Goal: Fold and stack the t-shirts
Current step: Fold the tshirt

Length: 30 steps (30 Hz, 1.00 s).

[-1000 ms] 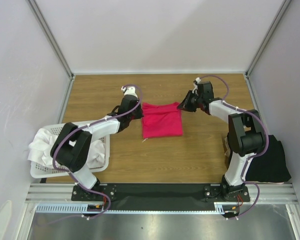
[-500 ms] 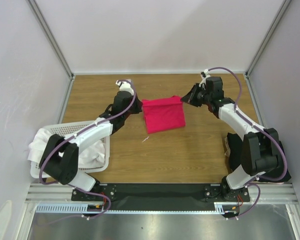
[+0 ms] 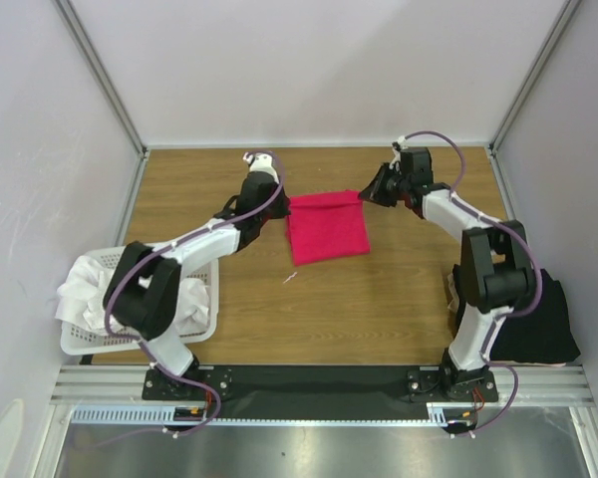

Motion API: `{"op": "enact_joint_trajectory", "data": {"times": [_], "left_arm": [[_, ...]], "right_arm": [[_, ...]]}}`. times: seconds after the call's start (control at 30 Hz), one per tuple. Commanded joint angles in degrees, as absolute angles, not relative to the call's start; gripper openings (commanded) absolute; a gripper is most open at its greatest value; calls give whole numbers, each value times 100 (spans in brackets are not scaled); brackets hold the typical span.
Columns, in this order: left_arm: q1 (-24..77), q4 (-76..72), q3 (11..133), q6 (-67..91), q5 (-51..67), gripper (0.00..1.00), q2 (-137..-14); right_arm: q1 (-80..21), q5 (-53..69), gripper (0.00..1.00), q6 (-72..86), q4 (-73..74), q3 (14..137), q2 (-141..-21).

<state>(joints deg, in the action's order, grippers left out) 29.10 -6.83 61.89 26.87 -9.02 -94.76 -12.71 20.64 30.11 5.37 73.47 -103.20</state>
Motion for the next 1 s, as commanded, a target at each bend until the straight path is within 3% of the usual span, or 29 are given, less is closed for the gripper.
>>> {"op": "enact_joint_trajectory", "data": {"times": [0.0, 0.37, 0.4, 0.43, 0.47, 0.57, 0.6, 0.7, 0.9, 0.97], "left_arm": [[2699, -852, 6591, 2619, -1134, 0, -9790], [2127, -1336, 6952, 2980, -835, 0, -10862], [2092, -1397, 7083, 2979, -757, 6, -11046], [2083, -1397, 7223, 2971, -695, 11, -11126], [2074, -1397, 7225, 2962, -712, 16, -11170], [2022, -1494, 7304, 2936, -738, 46, -11259], [1978, -1459, 7382, 2901, -730, 51, -11233], [1951, -1415, 7392, 2638, -756, 58, -10856], [2100, -1546, 7102, 2435, -82, 75, -10011], [2171, -1477, 7136, 2487, 130, 76, -10046]], "right_arm": [[-1143, 2162, 0, 2848, 299, 7962, -10766], [-984, 2663, 0, 2725, 62, 9210, -12268], [-976, 2689, 10, 2733, -121, 9281, -12444], [-976, 2707, 28, 2725, -158, 9403, -12532], [-976, 2724, 28, 2725, -176, 9474, -12603], [-967, 2882, 52, 2698, -141, 9773, -12753], [-967, 2909, 66, 2672, -132, 9834, -12744], [-967, 2936, 74, 2558, -114, 9896, -12438], [-1142, 2927, 77, 2417, -280, 9188, -11594], [-1265, 2901, 77, 2364, -396, 8975, -11470]]}}
